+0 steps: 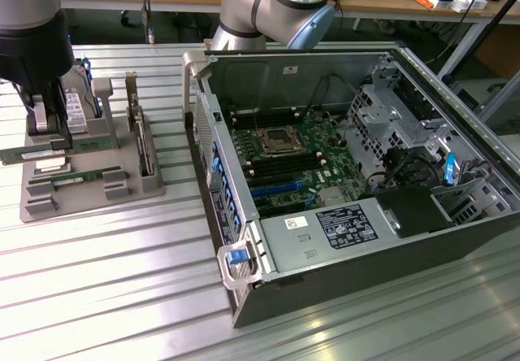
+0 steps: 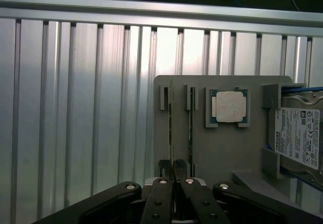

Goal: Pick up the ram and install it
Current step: 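Pick up the ram and move it above insertion slot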

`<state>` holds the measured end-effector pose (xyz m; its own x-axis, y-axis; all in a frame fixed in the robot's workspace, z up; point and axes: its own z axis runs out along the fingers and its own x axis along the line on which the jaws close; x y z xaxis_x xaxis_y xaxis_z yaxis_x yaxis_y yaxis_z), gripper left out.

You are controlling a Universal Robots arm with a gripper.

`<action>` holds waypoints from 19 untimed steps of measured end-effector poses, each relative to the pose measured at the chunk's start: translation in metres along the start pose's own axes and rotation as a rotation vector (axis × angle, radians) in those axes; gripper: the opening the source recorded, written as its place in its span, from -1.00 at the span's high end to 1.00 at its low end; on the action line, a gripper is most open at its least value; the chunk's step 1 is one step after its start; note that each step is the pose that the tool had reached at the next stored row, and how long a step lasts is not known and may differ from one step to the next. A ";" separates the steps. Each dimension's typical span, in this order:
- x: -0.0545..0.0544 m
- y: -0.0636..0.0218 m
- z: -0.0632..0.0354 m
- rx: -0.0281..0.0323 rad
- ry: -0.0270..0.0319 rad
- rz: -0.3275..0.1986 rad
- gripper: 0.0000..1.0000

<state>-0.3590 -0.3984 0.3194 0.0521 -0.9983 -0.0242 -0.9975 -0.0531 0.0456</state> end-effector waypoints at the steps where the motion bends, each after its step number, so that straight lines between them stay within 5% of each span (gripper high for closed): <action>1: 0.000 0.0000 -0.0003 0.0000 0.0000 0.000 0.76; 19: 0.000 0.0006 -0.0127 0.0002 -0.0001 0.000 0.76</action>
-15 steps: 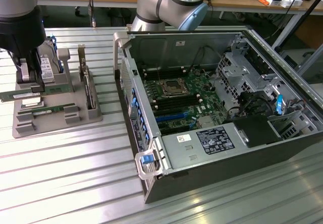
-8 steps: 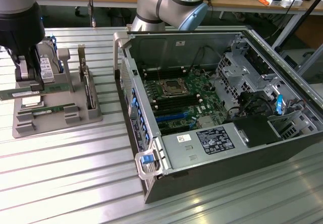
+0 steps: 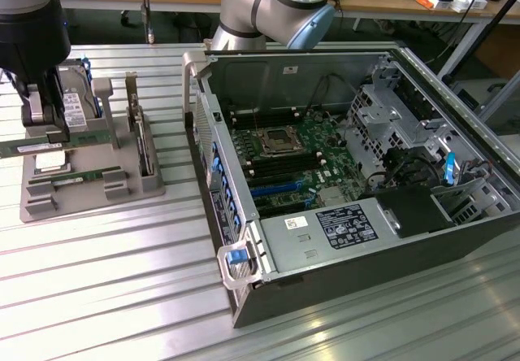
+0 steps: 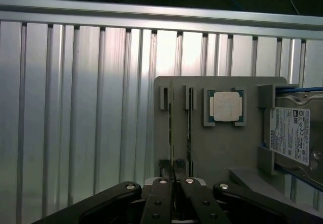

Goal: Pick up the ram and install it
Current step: 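Pick up the ram and move it above insertion slot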

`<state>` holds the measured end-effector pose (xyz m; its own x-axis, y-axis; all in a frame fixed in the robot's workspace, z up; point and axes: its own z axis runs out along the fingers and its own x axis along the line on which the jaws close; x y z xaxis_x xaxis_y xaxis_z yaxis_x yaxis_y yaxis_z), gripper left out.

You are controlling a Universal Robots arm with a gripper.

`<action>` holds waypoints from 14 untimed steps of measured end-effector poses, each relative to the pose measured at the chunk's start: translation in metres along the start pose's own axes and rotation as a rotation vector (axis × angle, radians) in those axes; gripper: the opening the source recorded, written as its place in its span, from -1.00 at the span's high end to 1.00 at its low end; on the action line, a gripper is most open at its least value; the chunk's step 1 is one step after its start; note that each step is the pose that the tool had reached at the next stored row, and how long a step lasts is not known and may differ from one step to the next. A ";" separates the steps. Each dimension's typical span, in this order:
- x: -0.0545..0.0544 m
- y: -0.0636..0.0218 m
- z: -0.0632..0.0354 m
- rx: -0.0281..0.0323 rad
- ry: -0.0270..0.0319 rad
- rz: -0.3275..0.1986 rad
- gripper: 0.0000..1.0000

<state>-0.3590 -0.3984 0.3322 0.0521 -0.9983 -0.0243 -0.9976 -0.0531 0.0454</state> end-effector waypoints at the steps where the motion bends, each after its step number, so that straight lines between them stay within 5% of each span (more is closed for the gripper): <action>1: 0.000 0.0000 -0.0006 -0.0001 0.0001 0.000 0.76; 14: 0.000 0.0003 -0.0069 -0.0002 0.0001 0.000 0.76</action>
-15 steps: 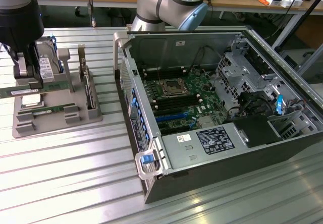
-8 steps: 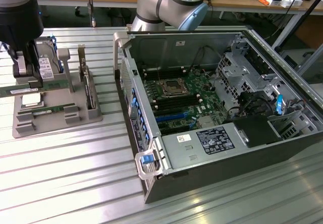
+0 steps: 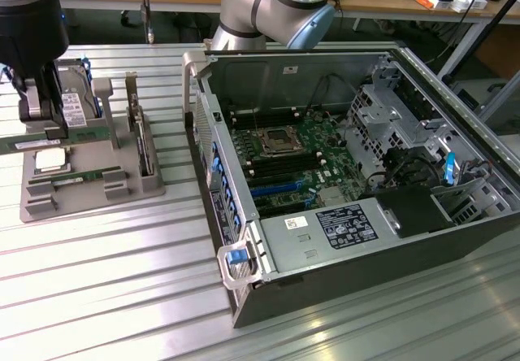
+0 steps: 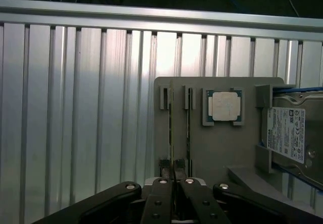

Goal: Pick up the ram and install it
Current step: 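Pick up the ram and move it above insertion slot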

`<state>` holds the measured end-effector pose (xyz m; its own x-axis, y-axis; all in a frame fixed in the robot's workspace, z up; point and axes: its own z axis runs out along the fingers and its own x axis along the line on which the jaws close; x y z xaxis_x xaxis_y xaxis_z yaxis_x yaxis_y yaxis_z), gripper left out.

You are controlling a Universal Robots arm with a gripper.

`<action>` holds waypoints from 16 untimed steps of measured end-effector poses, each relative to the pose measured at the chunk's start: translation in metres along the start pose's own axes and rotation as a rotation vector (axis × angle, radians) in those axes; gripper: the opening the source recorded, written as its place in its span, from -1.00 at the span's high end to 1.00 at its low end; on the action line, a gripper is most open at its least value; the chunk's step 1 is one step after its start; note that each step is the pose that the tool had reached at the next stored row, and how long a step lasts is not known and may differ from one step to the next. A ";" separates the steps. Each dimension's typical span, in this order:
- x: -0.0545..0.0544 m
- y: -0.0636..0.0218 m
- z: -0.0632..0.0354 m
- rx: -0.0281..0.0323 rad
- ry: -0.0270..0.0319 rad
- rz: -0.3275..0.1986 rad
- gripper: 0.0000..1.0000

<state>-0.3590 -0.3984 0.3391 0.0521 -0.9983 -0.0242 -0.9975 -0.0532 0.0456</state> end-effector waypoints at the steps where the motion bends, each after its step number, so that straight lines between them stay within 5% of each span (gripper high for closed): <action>1: 0.000 0.0000 -0.0003 0.0000 0.0000 0.000 0.76; 16: 0.000 0.0004 -0.0093 0.0001 0.0000 0.000 0.76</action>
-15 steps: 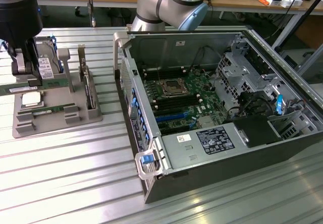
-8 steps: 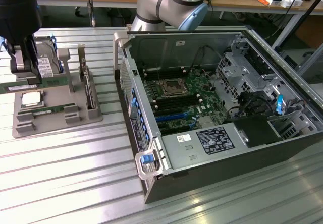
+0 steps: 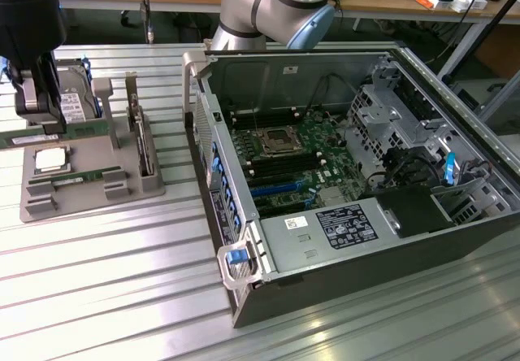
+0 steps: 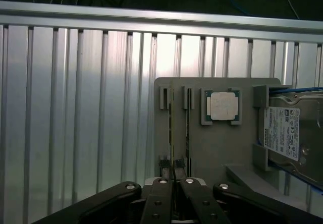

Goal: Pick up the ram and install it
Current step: 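Pick up the ram and move it above insertion slot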

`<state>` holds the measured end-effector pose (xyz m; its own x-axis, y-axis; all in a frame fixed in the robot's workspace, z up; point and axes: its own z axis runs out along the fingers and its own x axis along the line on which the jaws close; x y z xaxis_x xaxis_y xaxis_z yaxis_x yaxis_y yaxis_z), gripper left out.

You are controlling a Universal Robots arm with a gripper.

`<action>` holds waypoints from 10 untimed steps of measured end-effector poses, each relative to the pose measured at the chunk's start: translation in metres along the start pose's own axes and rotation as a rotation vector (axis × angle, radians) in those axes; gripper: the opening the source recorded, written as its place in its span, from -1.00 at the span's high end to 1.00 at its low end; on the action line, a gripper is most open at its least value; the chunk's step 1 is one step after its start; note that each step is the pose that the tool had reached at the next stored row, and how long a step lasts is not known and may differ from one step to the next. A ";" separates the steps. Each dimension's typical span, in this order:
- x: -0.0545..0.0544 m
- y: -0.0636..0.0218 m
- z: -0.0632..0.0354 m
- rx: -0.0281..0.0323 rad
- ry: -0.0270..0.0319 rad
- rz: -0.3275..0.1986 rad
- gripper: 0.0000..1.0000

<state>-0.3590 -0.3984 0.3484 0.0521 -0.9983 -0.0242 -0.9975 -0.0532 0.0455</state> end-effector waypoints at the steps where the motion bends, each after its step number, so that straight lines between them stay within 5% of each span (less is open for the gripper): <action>1: 0.000 0.0000 -0.0004 0.0000 0.0000 0.000 0.76; 10: 0.000 0.0002 -0.0051 -0.0001 0.0000 0.000 0.76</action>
<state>-0.3590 -0.3984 0.3535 0.0521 -0.9983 -0.0242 -0.9975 -0.0532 0.0456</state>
